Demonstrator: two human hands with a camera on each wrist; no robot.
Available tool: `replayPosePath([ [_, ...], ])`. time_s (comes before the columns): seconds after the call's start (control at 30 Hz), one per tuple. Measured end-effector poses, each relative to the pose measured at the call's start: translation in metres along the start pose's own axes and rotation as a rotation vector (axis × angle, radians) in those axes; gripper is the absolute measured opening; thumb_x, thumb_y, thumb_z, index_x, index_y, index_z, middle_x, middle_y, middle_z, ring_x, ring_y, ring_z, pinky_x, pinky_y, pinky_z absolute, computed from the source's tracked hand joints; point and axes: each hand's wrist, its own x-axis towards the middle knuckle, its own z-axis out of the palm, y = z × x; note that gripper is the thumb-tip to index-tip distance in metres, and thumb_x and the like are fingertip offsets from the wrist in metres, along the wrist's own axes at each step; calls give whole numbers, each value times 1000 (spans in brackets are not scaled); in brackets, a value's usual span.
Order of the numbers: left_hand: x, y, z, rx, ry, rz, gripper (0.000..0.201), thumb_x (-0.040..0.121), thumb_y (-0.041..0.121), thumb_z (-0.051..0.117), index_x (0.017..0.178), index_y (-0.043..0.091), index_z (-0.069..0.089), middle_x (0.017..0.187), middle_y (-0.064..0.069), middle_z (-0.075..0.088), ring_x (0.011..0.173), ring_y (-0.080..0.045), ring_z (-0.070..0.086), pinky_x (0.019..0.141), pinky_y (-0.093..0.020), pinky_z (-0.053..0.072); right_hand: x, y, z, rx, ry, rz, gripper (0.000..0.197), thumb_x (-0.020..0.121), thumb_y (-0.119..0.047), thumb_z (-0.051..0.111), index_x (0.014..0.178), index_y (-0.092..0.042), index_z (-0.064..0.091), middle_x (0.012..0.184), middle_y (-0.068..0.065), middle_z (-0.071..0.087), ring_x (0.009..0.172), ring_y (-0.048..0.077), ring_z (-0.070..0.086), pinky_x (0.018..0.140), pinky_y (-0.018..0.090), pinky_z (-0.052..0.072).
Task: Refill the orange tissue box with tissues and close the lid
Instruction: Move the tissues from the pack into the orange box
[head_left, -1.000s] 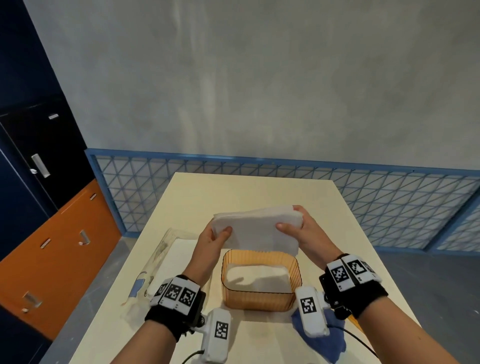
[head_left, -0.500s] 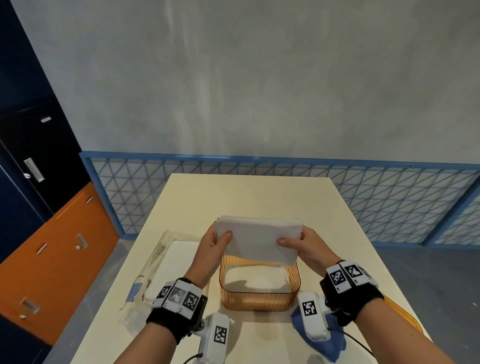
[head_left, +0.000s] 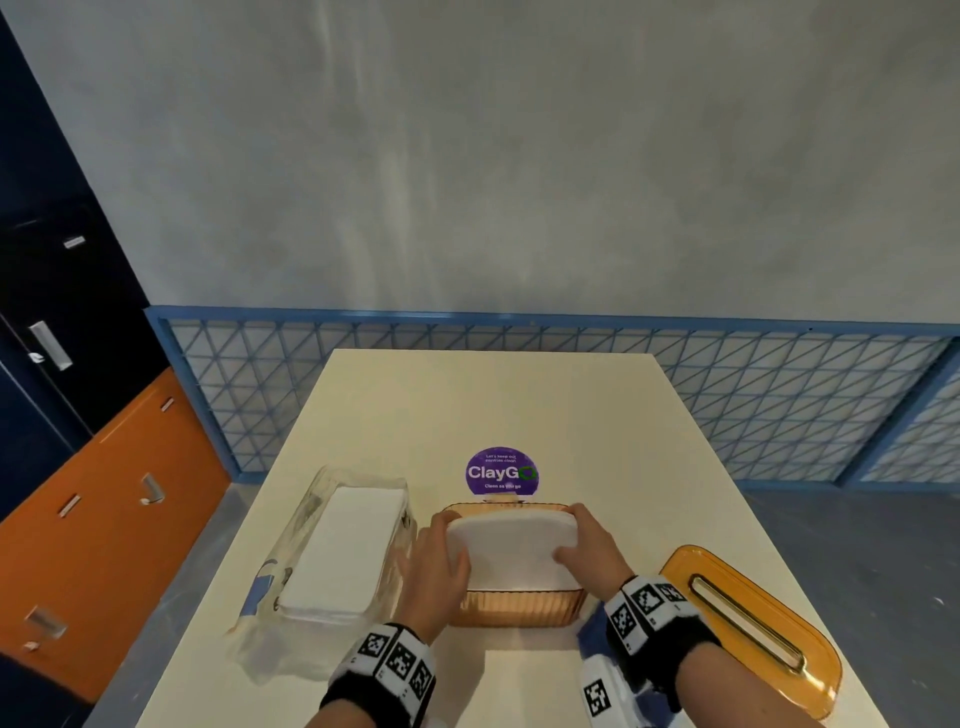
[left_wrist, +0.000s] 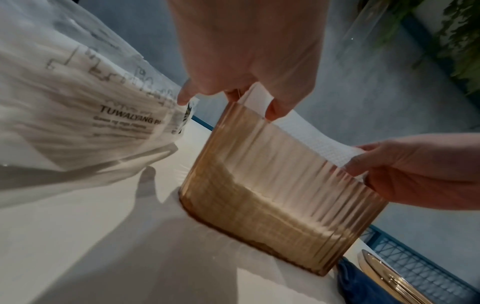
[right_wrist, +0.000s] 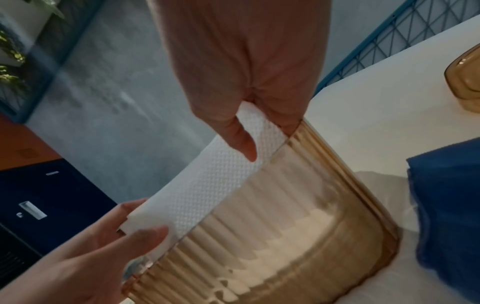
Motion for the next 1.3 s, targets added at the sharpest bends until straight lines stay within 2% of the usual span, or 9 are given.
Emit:
replayPosePath([
  [0.13,1,8,3,42,19,-14,35,94,11,41,127,22,37,110,11,50,109,-13,48,114,-50,19,2,-6,-1,-17,61,9,32,86,1,50,116,-9,47,120,17,60,107,27,57,78,20,36],
  [0.33,16,25,-9,97,48,-152,54,95,14,44,144,19,21,107,-3,64,104,-25,60,101,-45,41,13,-16,-8,11,76,77,44,88,-2,53,129,-5,38,125,19,56,109,30,56,77,22,36],
  [0.53,31,34,0,582,-124,-146,78,92,7,43,151,18,-9,94,2,58,88,-16,54,113,-52,22,14,-21,9,-270,-30,128,63,91,0,44,147,-10,15,132,21,50,121,32,51,88,31,44],
  [0.67,33,29,10,721,-64,-85,72,86,8,56,148,17,20,119,-3,58,107,-22,58,100,-54,37,4,-21,12,-441,-15,58,71,92,2,40,150,-13,2,136,18,43,121,29,50,95,32,44],
  [0.73,31,29,11,813,27,37,60,54,12,82,111,18,65,88,-2,65,79,-20,65,70,-40,51,-3,-23,11,-620,62,-62,72,90,5,42,149,-16,7,136,15,38,117,28,49,88,31,46],
  [0.8,30,31,11,836,25,184,43,35,9,88,74,17,70,70,-2,63,61,-18,63,51,-28,48,-3,-23,11,-728,129,-176,58,87,6,43,141,-14,30,133,12,38,117,27,45,82,31,46],
  [0.97,46,31,19,752,-374,39,40,93,10,51,132,9,49,136,-12,44,125,-28,46,103,-36,41,15,-21,18,-769,-203,-161,37,92,-10,50,129,-13,49,128,11,47,117,29,51,94,34,44],
  [1.1,51,30,18,768,-578,-92,45,91,12,56,135,5,49,138,-14,50,127,-28,50,106,-34,43,19,-15,22,-844,-335,-124,35,91,-15,51,126,-15,48,104,9,45,96,27,54,86,34,45],
  [1.3,53,29,19,782,-635,-85,39,96,8,43,134,0,48,136,-18,52,126,-30,50,104,-36,42,22,-11,22,-879,-400,-95,38,92,-17,50,131,-15,46,127,15,47,114,32,53,96,36,44],
])
